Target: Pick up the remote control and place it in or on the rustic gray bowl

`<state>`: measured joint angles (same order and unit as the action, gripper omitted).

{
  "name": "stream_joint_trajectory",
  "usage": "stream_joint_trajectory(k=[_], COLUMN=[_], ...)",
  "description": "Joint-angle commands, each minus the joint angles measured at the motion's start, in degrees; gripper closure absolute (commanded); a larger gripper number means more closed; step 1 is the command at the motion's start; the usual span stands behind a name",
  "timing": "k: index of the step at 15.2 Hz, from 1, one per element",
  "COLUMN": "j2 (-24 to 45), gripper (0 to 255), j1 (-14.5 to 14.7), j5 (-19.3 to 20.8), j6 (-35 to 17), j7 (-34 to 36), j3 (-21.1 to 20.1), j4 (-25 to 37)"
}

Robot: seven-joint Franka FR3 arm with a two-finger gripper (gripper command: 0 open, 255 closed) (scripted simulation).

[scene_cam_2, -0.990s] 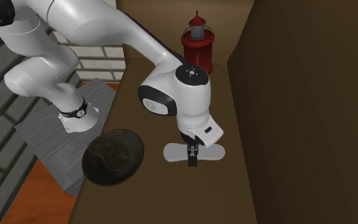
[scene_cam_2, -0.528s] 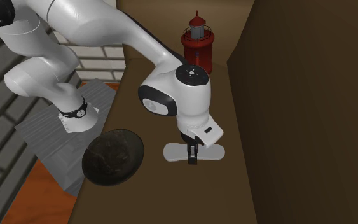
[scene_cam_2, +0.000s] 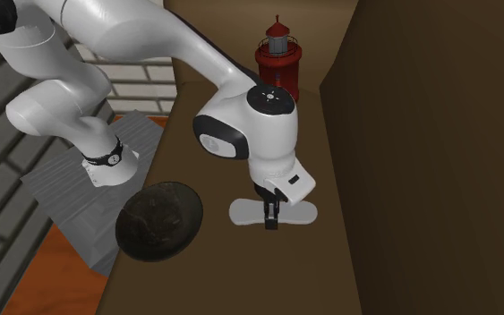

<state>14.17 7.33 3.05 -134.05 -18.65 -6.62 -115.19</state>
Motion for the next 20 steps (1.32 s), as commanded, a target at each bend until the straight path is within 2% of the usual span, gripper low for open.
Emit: stream_joint_trajectory(k=[1,20], j2=[-0.8,-6.6], gripper=[255,255], j1=[0.0,-0.2], j5=[-0.1,-1.3], j6=[1.3,14.6], j7=[0.0,-0.9], j3=[-0.1,-0.3], j4=[0.5,8.0])
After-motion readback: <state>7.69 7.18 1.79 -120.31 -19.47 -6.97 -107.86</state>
